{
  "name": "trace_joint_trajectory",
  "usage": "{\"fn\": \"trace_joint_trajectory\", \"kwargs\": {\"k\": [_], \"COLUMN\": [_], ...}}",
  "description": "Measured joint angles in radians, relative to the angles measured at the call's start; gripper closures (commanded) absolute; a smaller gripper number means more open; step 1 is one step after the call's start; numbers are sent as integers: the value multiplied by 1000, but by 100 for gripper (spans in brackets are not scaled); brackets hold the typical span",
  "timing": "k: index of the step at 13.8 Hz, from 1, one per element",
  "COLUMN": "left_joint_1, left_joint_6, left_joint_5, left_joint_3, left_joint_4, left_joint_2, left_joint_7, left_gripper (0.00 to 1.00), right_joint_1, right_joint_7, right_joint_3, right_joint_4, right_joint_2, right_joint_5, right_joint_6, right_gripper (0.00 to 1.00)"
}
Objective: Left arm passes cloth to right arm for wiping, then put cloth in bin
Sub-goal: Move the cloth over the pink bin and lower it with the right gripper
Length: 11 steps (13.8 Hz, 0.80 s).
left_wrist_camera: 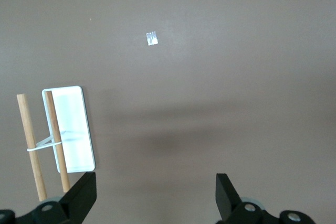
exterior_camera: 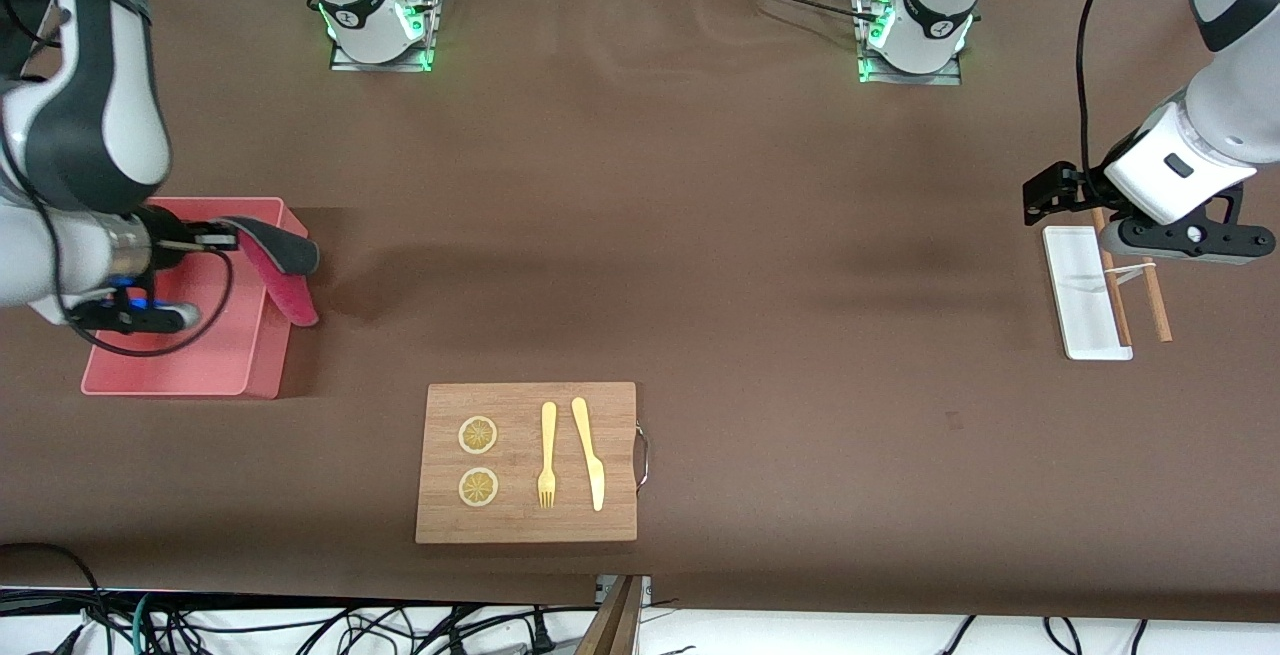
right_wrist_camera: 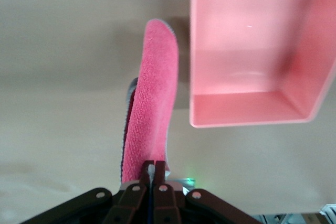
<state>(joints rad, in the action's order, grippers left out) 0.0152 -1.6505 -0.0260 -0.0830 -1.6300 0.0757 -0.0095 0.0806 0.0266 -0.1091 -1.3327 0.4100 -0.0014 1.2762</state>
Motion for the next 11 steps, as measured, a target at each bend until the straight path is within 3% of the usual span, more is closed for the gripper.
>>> {"fn": "trace_joint_trajectory", "kwargs": {"k": [2,4,8,11], "left_joint_1": [3,4,35,51], "left_joint_6": [-16,-43,-86,-91], "left_joint_5": [0,0,0,0], "left_joint_3": [-9,-20,-29,-31], "left_joint_4": [-2,-3,-4,-3], "left_joint_2": [6,17,44,46], "left_joint_7": [0,0,0,0], "left_gripper": [0,0,0,0], "right_joint_1": [-26,-44,-76,-83], "right_joint_7": [-66,-186,-403,-420], "right_joint_3": [-5,-51,-187,-196], "right_joint_4": [23,24,20,-22], "right_joint_2": [-21,-30,-24,9], "right_joint_5": [-67,-126,-141,-151], "right_joint_6": [-32,-40,-30,50], "right_gripper": [100,100,100,100]}}
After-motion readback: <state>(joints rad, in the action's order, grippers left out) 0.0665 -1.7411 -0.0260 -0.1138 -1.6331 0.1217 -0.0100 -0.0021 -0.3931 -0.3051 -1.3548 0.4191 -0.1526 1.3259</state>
